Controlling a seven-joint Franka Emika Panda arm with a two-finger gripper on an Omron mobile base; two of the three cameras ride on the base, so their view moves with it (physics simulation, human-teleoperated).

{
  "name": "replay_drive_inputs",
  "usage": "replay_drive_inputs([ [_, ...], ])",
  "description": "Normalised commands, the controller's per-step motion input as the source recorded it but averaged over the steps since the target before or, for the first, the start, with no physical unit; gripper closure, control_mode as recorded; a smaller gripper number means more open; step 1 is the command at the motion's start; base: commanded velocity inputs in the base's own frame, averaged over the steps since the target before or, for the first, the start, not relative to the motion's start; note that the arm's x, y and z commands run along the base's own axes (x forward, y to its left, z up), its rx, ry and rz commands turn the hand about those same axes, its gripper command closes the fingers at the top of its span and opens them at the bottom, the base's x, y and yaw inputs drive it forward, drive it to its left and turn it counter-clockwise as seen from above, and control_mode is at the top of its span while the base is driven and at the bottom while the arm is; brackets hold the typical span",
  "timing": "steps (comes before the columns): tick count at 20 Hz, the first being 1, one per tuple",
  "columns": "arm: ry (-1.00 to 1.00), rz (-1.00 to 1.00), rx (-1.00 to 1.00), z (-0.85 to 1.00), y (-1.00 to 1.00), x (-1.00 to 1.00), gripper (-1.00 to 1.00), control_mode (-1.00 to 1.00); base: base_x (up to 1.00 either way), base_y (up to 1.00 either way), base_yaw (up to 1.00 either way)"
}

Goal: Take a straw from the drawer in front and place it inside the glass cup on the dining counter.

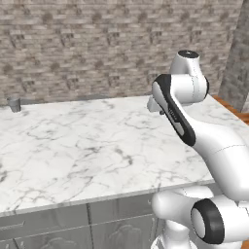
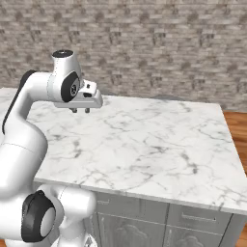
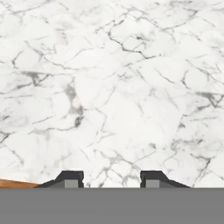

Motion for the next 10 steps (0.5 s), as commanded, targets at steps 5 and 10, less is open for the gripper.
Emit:
replay_drive_inputs([
  [5,0.0,0.0,0.0,0.0,0.0,0.0,-1.0,1.0,0.0,-0.01,0.0],
  [10,0.0,0.0,0.0,0.0,0.0,0.0,-1.0,1.0,-0.25,0.0,-0.02],
])
